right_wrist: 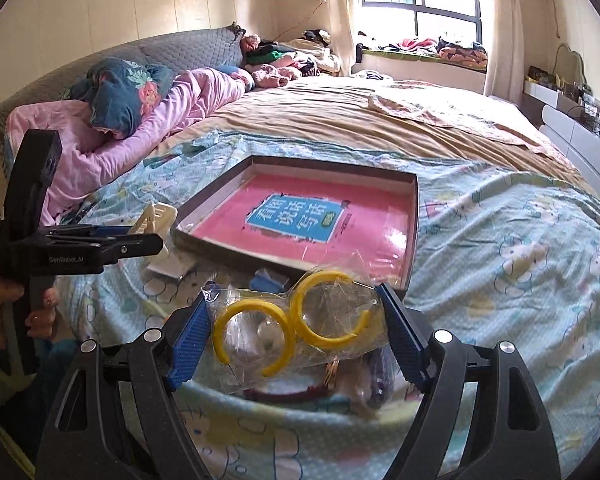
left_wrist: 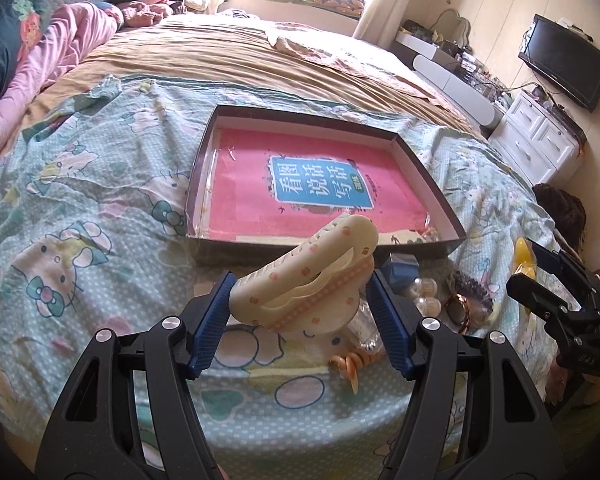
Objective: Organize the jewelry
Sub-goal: 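Carry the clip into the tray with left while right carries bangles in, release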
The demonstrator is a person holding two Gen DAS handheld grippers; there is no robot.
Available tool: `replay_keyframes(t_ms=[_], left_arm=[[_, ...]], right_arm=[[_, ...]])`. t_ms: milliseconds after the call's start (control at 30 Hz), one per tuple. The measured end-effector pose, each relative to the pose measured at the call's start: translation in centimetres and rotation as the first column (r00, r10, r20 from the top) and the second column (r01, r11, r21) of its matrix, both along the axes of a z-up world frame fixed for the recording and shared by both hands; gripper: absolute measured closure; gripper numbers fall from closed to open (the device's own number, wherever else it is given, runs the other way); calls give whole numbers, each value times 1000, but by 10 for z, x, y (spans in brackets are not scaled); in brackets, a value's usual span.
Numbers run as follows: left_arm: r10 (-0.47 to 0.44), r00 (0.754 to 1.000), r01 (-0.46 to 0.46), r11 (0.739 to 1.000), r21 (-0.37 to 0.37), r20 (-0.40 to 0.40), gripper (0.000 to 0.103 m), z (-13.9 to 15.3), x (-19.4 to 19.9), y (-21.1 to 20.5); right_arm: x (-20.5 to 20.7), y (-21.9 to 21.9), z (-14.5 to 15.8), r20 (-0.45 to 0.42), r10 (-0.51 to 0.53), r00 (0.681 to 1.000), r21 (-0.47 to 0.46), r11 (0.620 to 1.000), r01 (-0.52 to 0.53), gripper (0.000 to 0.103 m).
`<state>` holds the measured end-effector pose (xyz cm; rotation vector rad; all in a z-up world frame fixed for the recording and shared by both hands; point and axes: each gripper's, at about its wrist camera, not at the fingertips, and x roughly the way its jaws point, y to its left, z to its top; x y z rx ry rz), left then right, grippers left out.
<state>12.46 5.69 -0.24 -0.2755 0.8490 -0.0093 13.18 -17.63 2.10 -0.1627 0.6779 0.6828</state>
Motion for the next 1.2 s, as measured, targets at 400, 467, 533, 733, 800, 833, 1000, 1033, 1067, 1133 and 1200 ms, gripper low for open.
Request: replay_keyframes(t_ms=[400,467,533,733,800,833,1000,1033,1067,1133,1200], left_arm=[[39,999,-39,999,-23,15,44,13,44,9],[43,999,-43,999,-19,18,44,13,52,9],[53,998,-53,999,-14,19,44,13,60,10],[66,998,-66,998,-12,3,44,3,82,13],[63,998,-63,998,-21,-1,44,-2,85,14],[61,998,-61,998,-23,-5,44,-4,86,14],[52,998,-53,998,-21,-36,44,-20,92,15],[49,998,-50,999,-13,-40,44,-23,92,14],[47,998,-48,999,-2,-46,44,-25,93,14],[46,997,-46,999,3,-54,44,-29,96,16],[47,997,-47,999,1,-65,44,-33,98,18]], right_arm=[[44,15,5,-15,-21,1000,15,1000,21,26],[52,17,5,-18,-25,1000,11,1000,26,25],[61,20,5,-18,-33,999,-1,999,33,25],[84,34,-5,-34,-43,999,-32,999,42,25],[91,39,-11,-46,-45,998,-44,998,43,25],[95,41,-14,-55,-48,997,-53,998,45,25],[108,48,-31,-105,-61,993,-79,995,53,25],[109,49,-34,-114,-65,991,-83,995,55,25],[111,51,-36,-120,-68,990,-87,995,58,25],[113,53,-40,-132,-71,989,-94,994,59,25],[114,56,-43,-142,-74,987,-103,993,60,25]])
